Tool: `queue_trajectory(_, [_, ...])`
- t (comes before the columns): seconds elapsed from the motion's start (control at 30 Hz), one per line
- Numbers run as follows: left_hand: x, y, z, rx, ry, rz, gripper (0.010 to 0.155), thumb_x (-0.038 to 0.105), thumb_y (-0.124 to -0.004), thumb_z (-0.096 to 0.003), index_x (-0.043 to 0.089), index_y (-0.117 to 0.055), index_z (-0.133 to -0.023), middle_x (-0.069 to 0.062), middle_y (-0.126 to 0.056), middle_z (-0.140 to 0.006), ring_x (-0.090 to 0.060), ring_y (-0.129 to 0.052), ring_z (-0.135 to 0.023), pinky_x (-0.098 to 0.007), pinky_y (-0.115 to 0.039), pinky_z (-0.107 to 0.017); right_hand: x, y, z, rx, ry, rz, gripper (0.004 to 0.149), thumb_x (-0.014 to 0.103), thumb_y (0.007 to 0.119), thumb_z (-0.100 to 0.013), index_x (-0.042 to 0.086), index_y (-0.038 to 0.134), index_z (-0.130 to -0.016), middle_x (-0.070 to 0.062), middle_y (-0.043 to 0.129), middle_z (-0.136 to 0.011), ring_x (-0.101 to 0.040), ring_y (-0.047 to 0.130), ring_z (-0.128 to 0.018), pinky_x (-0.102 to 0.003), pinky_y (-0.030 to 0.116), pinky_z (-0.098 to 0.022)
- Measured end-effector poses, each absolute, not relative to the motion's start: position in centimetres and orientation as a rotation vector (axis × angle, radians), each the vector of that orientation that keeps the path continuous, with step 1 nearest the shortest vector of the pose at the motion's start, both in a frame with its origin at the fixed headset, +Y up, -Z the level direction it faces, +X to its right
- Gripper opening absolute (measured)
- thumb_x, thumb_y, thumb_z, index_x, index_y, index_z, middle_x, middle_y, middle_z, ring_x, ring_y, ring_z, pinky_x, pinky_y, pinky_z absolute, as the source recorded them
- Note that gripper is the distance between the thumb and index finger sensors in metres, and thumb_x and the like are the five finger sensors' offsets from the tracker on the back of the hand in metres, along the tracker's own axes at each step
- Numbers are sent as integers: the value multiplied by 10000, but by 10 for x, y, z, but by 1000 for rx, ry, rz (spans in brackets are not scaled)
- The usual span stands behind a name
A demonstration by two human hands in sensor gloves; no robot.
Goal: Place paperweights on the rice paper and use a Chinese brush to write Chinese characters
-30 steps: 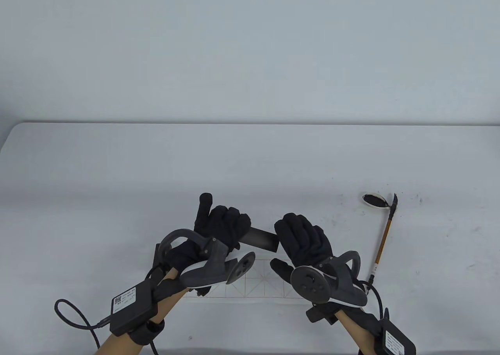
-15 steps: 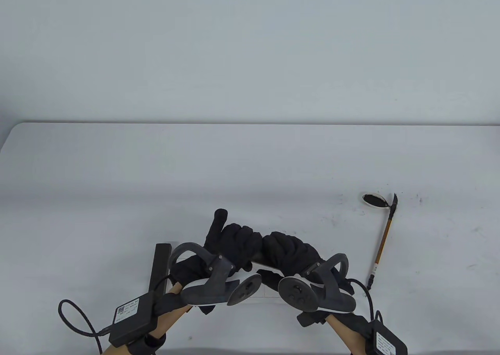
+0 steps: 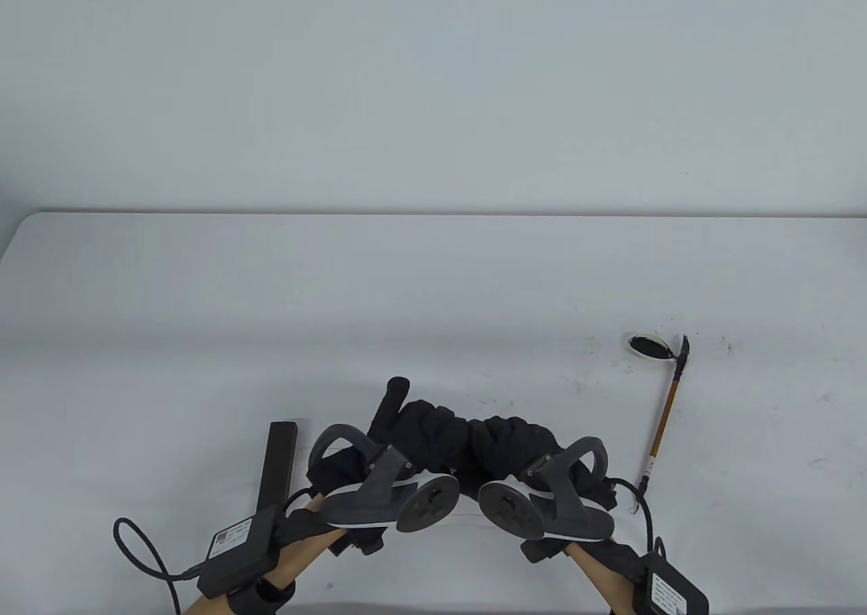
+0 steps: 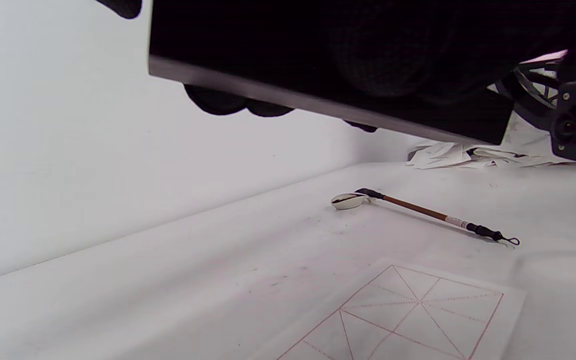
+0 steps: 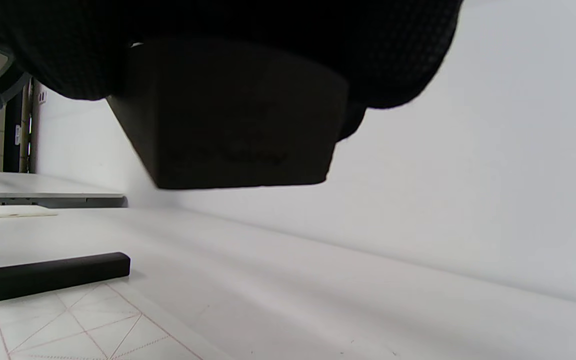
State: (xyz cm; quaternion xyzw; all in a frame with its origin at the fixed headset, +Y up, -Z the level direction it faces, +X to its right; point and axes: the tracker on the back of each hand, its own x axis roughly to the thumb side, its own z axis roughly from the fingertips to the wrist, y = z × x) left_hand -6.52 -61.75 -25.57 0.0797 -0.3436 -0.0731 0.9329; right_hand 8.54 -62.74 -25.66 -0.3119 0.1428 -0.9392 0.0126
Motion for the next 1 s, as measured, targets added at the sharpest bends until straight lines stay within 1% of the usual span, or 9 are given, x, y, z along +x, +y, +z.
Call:
queue_trajectory(0.07, [-64,-620,-255,164,-709,-164,675,430,-716,-472,268,-583,-1114,-11,-742,-1119,-297,-771,-1009,-636,-350,-856,86,-630,-258,-1002,446,-2920,708,575,768,-424,19,750,-863,-173,895,-719,-263,912,-545,-359,795,-410])
queue_trajectory(0.3, [-66,-624,-256,154,-719,-159,675,435,-716,-480,288,-558,-1119,0,-713,-1140,-282,-750,-1038,-631,-336,-857,89,-638,-257,-1081,620,-2883,736,621,763,-396,6,778,-800,-164,902,-607,-220,905,-408,-284,804,-280])
queue_trajectory(0.4, [-65,-625,-257,132,-695,-194,667,463,-712,-491,315,-520,-1113,15,-673,-1160,-272,-718,-1068,-618,-336,-860,87,-639,-255,-1066,636,-2854,740,623,761,-395,1,779,-796,-161,897,-593,-213,899,-389,-277,802,-260])
queue_trajectory(0.5, [-66,-627,-257,153,-674,-216,669,493,-701,-497,339,-496,-1115,35,-630,-1187,-259,-678,-1106,-609,-321,-863,86,-639,-255,-1051,625,-2847,734,621,755,-401,0,777,-791,-165,883,-582,-207,891,-374,-274,798,-244])
queue_trajectory(0.6, [-73,-626,-258,180,-634,-237,775,527,-658,-504,304,-358,-1183,14,-513,-1252,-282,-585,-1170,-603,-287,-868,87,-641,-254,-1016,618,-2854,714,621,746,-408,15,783,-785,-159,881,-565,-198,891,-352,-267,797,-222])
queue_trajectory(0.67, [-83,-625,-262,155,-598,-218,832,537,-634,-510,293,-243,-1203,-6,-395,-1287,-306,-483,-1212,-599,-254,-869,89,-643,-253,-980,609,-2864,713,622,741,-412,15,784,-783,-157,882,-557,-193,891,-341,-262,796,-212])
queue_trajectory(0.7, [-92,-625,-265,150,-580,-181,842,539,-631,-510,299,-217,-1203,-8,-361,-1294,-311,-448,-1222,-593,-241,-869,91,-644,-252,-938,596,-2873,713,623,737,-414,14,786,-782,-154,882,-554,-190,891,-336,-259,796,-206])
queue_trajectory(0.87, [-134,-633,-275,108,-465,-56,861,542,-618,-514,303,-158,-1201,-29,-273,-1304,-332,-365,-1233,-567,-204,-869,100,-652,-250,-804,559,-2884,712,625,728,-421,11,793,-776,-147,891,-539,-182,899,-319,-250,801,-189])
queue_trajectory(1.0, [-179,-654,-284,40,-313,18,856,542,-614,-515,346,-123,-1189,7,-186,-1305,-312,-246,-1246,-534,-136,-868,108,-663,-249,-713,506,-2887,712,623,727,-423,9,795,-776,-148,893,-539,-181,904,-316,-247,804,-187])
